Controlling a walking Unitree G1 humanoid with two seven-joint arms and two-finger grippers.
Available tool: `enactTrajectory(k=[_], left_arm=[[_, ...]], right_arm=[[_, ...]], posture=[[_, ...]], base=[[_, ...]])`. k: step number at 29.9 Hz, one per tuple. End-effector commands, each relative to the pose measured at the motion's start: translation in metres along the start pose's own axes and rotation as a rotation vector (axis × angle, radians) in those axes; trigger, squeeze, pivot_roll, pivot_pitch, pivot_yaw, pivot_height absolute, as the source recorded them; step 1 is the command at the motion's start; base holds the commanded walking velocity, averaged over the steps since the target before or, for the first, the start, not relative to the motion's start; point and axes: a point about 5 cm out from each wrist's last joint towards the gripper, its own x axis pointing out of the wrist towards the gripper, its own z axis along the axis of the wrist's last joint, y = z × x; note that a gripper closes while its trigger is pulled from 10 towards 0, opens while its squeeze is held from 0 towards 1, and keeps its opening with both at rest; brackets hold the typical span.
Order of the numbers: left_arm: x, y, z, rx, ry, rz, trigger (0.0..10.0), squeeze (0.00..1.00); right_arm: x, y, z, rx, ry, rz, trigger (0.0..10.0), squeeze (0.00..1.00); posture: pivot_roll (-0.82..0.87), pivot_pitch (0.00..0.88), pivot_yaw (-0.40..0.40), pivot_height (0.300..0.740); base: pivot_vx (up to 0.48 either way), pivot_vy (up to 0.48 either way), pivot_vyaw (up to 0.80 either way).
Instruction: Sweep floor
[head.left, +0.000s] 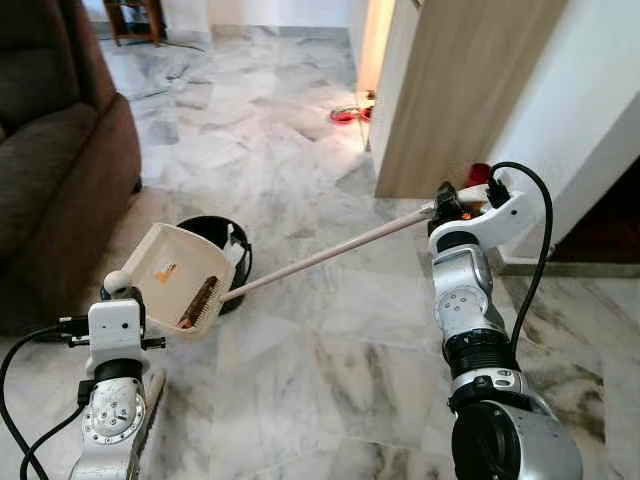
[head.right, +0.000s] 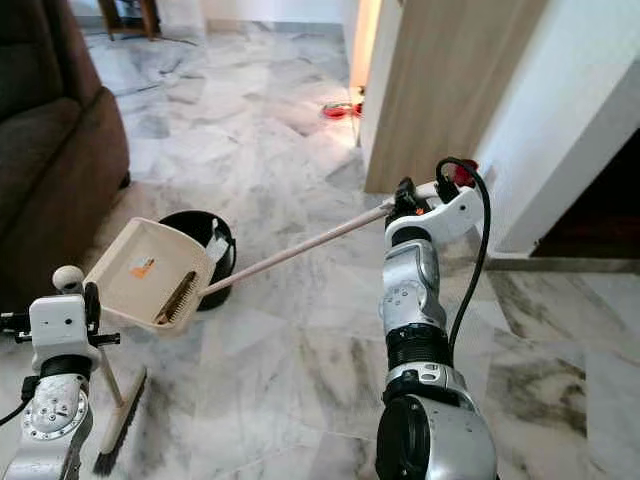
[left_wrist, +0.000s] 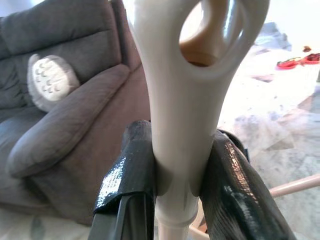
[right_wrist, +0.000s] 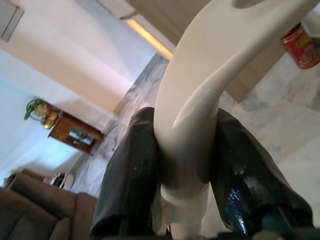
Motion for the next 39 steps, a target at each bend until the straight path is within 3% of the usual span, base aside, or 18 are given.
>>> enactTrajectory(k=[1,4,6,13,31,39], left_arm=[[0.004,0.002,0.010,0.006,-0.051,0.003,10.0,0.00],[0.004,0.002,0.011,0.006,-0.051,0.003,10.0,0.00],[0.005,0.004,0.013,0.007,-0.063,0.015,10.0,0.00],[0.005,0.005,0.015,0.006,-0.071,0.022,10.0,0.00],[0.005,0.001,0.018,0.019,-0.101,0.017,10.0,0.00],[0.007,0.001,0.018,0.008,-0.090,0.014,10.0,0.00]], right_arm=[[0.003,0.007,0.008,0.047,-0.034,0.016,10.0,0.00],[0.002,0.007,0.008,0.051,-0.038,0.017,10.0,0.00],[0.002,0.013,0.010,0.017,-0.051,0.056,10.0,0.00],[0.001,0.012,0.009,0.037,-0.050,0.053,10.0,0.00],[0.001,0.015,0.005,0.034,-0.024,0.097,10.0,0.00],[-0.003,0.031,-0.001,-0.024,0.001,0.234,10.0,0.00]], posture=[[0.20,0.059,-0.027,0.740],[0.20,0.059,-0.027,0.740],[0.20,0.065,-0.030,0.740],[0.21,0.064,-0.030,0.740],[0.20,0.046,-0.027,0.740],[0.20,0.028,-0.022,0.740]], base=[[0.000,0.000,-0.80],[0.000,0.000,-0.80],[0.247,0.000,0.80],[0.247,0.000,0.00],[0.000,0.000,0.00],[0.000,0.000,0.18]])
